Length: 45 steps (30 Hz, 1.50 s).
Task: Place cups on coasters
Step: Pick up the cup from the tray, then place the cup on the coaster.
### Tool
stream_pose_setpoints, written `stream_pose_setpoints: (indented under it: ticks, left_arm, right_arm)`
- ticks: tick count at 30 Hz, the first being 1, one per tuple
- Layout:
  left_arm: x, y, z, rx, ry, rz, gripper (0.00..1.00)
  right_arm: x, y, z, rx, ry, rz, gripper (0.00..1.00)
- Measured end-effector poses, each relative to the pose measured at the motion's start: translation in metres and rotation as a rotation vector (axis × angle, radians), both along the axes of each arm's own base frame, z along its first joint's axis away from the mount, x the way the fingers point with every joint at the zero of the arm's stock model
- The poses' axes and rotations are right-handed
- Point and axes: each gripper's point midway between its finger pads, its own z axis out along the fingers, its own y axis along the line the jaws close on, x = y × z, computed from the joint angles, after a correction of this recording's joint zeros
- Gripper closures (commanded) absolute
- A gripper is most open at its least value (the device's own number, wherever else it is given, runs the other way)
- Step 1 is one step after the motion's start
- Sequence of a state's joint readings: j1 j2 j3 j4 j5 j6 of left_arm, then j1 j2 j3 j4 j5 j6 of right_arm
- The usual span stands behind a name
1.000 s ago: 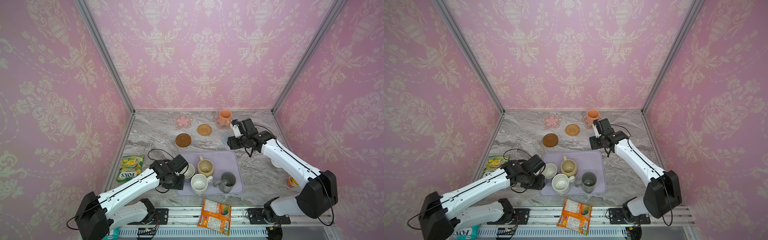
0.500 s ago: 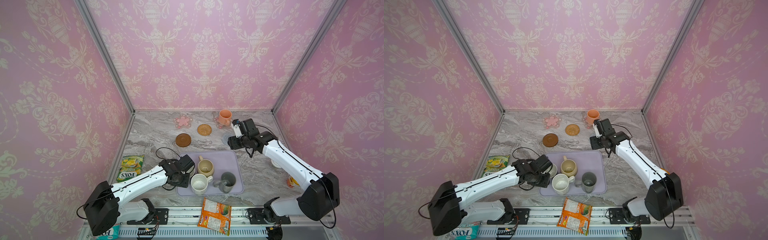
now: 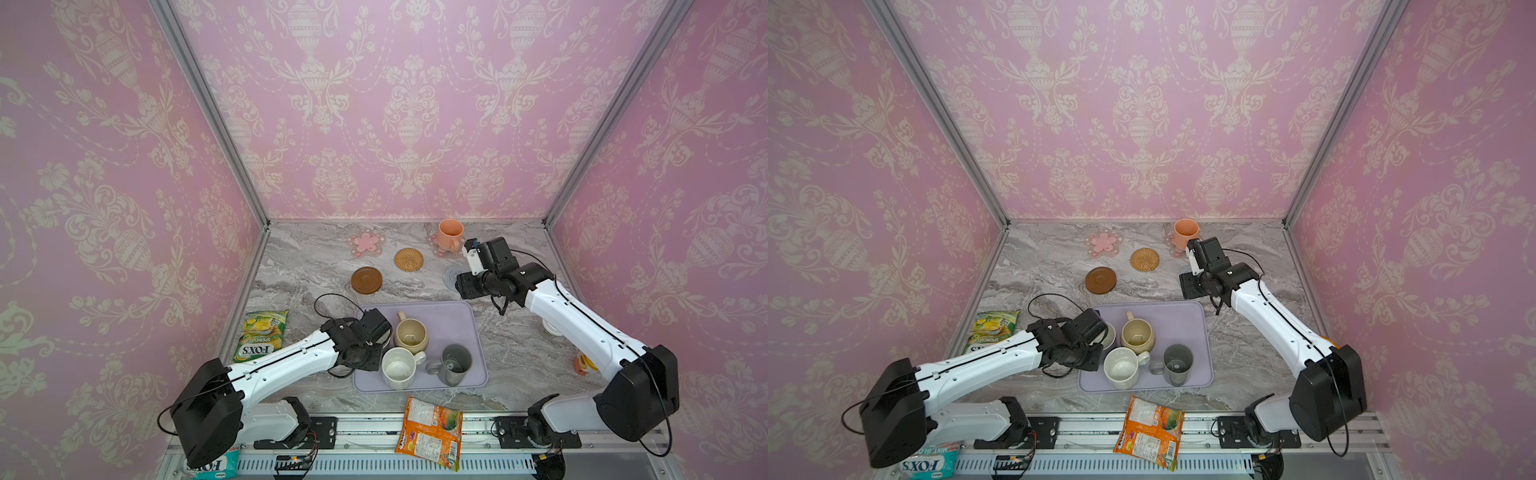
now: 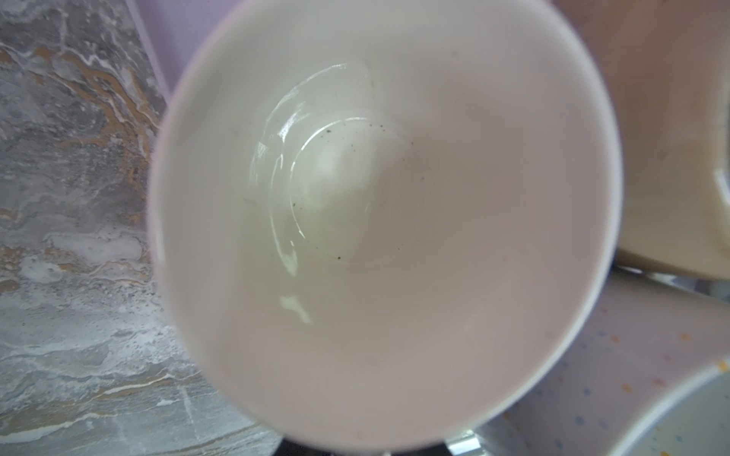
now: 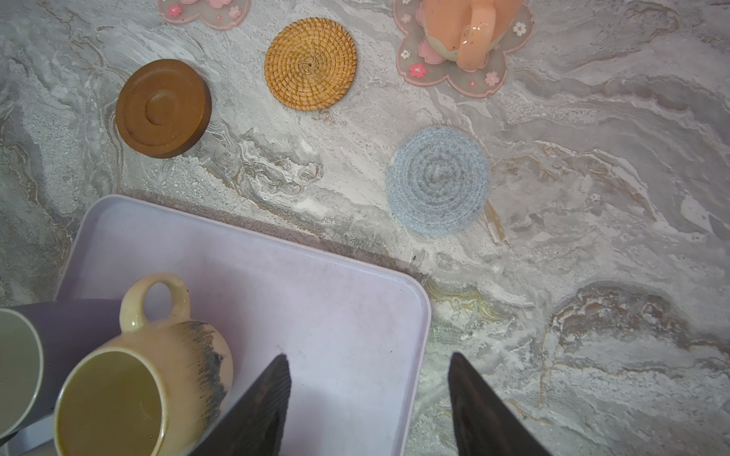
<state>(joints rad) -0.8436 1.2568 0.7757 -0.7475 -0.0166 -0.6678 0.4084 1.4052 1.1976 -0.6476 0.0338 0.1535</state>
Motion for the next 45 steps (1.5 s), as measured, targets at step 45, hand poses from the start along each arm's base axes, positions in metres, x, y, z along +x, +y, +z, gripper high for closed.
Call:
stream_pose_setpoints:
  ticks: [45]
  left_arm:
    - [0.213, 0.035, 0.069, 0.137, -0.127, 0.029, 1.0]
  right_arm:
    - [0.024, -0.004, -0.005, -0.059, 0.004, 0.026, 0.34]
